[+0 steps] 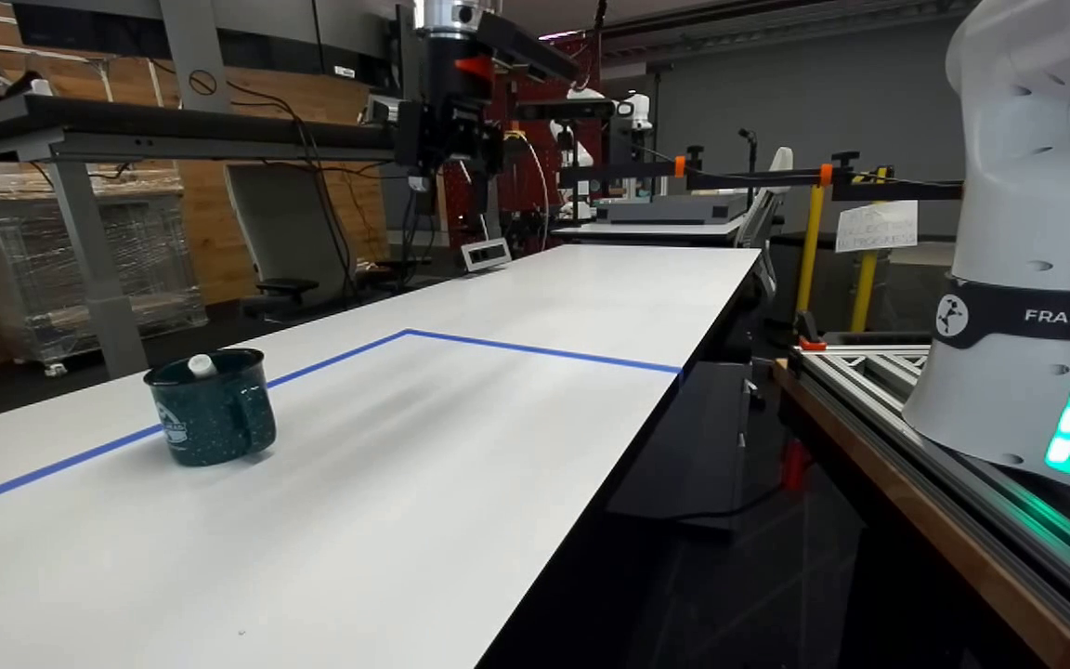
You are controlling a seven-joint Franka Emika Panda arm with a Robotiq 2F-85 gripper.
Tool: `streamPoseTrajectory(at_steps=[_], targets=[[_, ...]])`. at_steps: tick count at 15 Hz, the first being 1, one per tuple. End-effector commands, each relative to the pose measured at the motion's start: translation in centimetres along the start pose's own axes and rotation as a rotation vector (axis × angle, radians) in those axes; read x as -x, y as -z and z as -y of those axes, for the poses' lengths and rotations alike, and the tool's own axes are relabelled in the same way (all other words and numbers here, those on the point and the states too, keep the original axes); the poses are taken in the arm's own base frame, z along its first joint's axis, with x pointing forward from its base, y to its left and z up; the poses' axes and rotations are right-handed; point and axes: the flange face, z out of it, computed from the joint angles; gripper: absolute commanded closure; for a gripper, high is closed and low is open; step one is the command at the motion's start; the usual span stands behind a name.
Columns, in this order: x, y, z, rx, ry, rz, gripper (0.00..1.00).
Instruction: Remove the marker from the mug.
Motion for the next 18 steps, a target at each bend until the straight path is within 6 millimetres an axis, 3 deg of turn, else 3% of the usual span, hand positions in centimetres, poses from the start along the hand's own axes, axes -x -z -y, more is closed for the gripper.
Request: streamPoseTrajectory(at_steps=[1,10,18], targets=[[-4.1,-0.7,1.5,-0.112,-0.111,0.083,0.0],[-11.4,-1.2,3.3,-0.267,-0.339,0.322,0.0],[-15.0,-5.6,5.2,-0.393,-0.696,0.395,0.0]])
